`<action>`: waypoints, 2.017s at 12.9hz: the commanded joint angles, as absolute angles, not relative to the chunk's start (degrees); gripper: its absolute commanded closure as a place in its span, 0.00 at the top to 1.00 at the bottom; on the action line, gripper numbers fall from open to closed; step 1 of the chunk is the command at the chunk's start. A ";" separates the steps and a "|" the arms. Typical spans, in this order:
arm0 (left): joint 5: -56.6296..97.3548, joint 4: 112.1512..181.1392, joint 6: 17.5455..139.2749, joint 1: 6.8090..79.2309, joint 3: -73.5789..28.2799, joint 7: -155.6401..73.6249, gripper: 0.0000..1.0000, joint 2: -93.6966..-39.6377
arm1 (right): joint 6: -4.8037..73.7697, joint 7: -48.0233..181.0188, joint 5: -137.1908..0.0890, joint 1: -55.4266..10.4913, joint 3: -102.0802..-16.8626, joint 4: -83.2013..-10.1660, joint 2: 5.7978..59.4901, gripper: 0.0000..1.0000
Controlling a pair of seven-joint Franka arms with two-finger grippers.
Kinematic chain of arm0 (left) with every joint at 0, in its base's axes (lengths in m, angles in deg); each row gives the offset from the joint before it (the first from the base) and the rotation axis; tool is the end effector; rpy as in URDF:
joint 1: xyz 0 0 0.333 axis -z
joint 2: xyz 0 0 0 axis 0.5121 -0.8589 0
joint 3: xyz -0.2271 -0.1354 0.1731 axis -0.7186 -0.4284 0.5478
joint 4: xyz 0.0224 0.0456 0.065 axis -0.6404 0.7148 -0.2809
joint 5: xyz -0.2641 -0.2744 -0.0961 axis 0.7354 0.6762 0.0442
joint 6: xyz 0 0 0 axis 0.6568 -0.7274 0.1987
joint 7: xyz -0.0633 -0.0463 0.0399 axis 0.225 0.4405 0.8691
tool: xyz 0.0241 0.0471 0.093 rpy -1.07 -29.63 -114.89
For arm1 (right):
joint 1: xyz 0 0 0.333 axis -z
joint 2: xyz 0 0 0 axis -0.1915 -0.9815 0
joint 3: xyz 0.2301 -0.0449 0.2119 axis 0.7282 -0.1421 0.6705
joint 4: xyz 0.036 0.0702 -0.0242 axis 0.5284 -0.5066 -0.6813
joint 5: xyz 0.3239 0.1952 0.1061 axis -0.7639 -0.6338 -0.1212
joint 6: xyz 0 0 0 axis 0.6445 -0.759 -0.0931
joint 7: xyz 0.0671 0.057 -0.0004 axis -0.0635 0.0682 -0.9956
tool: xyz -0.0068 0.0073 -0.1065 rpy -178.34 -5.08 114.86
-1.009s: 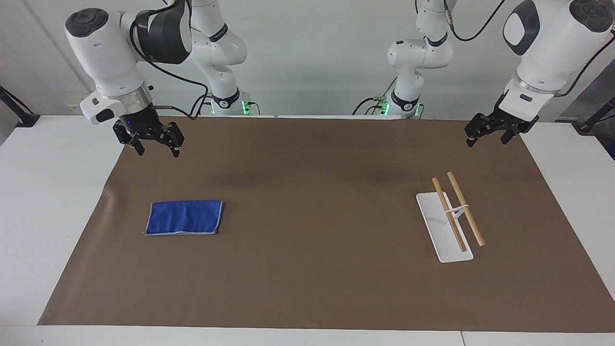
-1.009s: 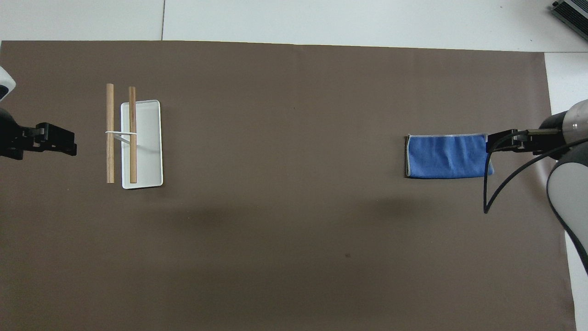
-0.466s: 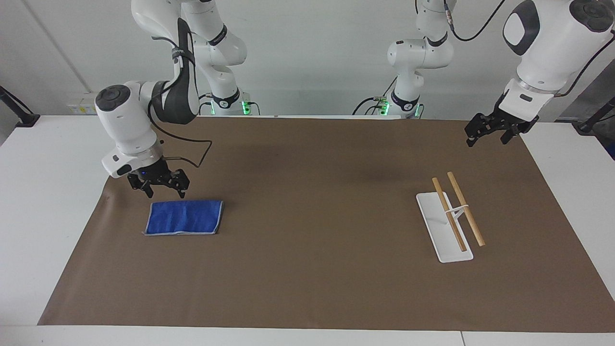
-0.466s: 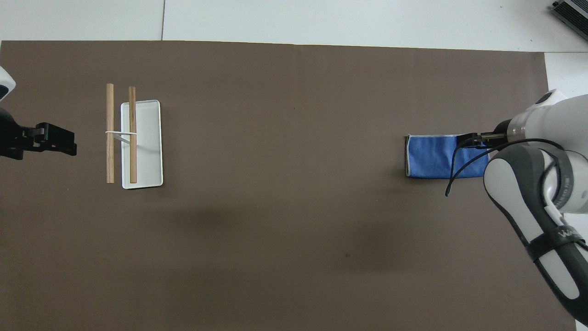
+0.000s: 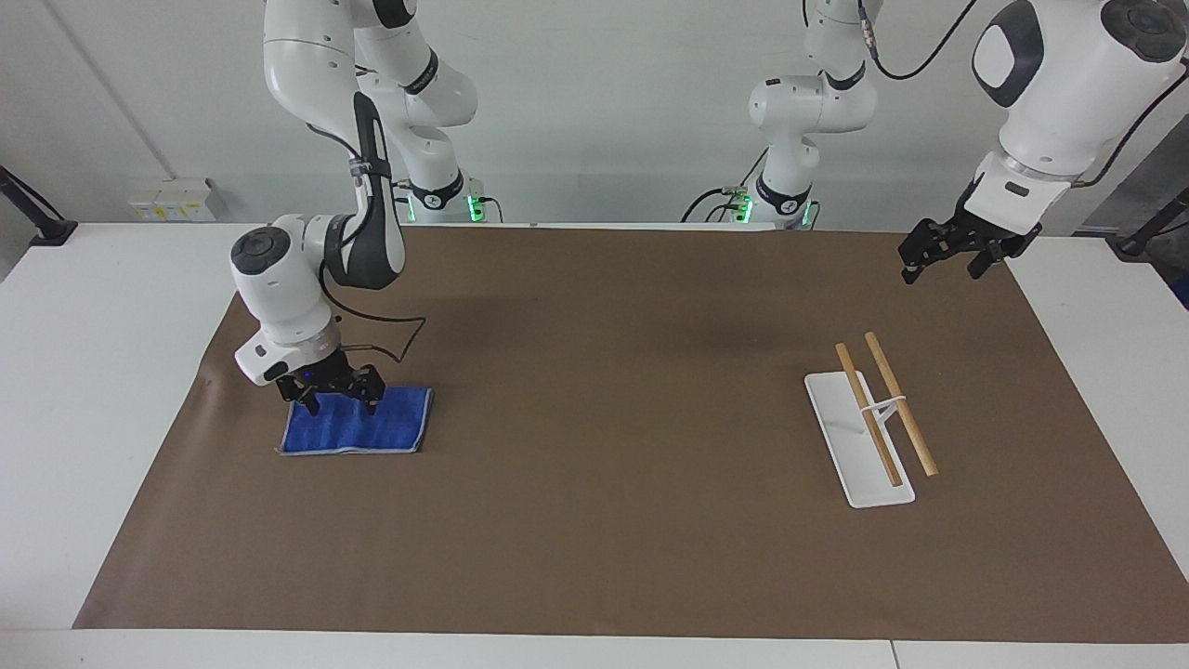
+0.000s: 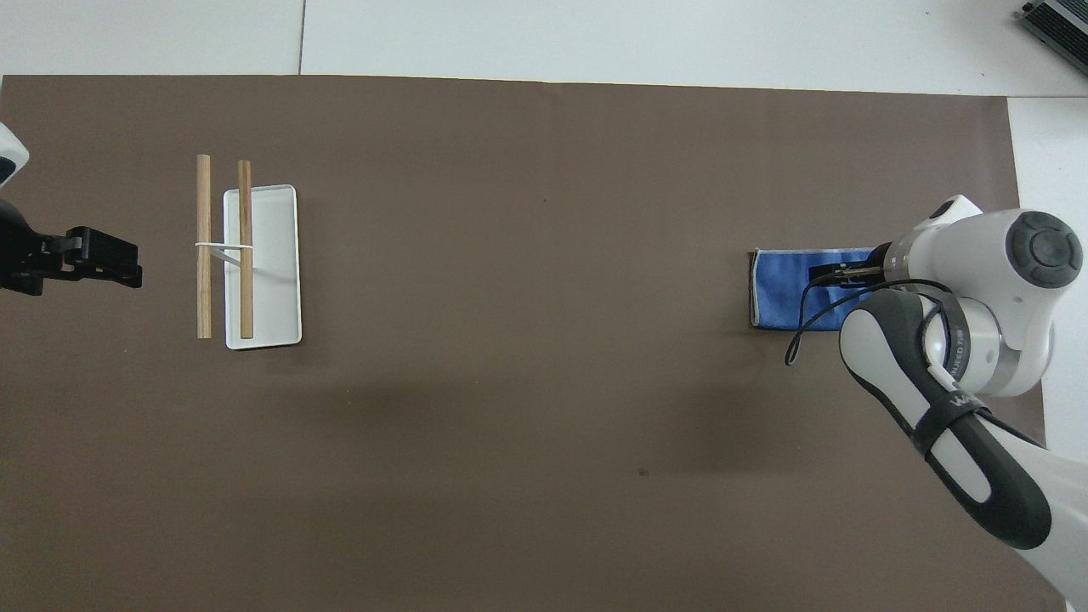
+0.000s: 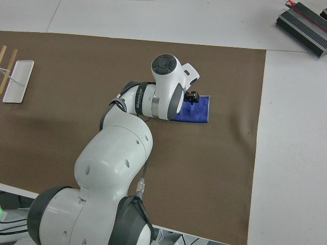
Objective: Right arm passes towel to left arm to hang
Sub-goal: 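Reach the right gripper down and grasp the blue towel's edge, then lift the towel with the right gripper while the left gripper advances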
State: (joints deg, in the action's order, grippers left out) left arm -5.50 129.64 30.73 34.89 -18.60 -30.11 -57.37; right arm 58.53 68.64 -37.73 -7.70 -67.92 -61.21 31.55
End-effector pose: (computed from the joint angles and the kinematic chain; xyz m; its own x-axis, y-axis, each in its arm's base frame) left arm 0.5564 -0.0287 0.6017 0.9990 0.0259 -0.0368 0.0254 -0.9996 -0.0144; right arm 0.5988 -0.0476 0.3080 0.9925 0.0290 0.1191 0.0266 -0.9994 0.0214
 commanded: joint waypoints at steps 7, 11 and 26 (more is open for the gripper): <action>-4.77 129.73 30.11 34.32 -18.74 -29.78 1.00 -57.05 | 60.67 64.92 -39.10 -7.62 -67.64 -61.58 28.30 0.63; -4.77 129.73 30.11 34.32 -18.83 -29.78 1.00 -57.05 | 60.24 65.62 -39.19 -7.88 -67.38 -61.06 29.00 0.02; -4.77 129.73 30.11 34.32 -18.74 -29.78 1.00 -57.05 | 50.15 80.64 -48.54 -8.05 -56.04 -54.56 41.12 0.00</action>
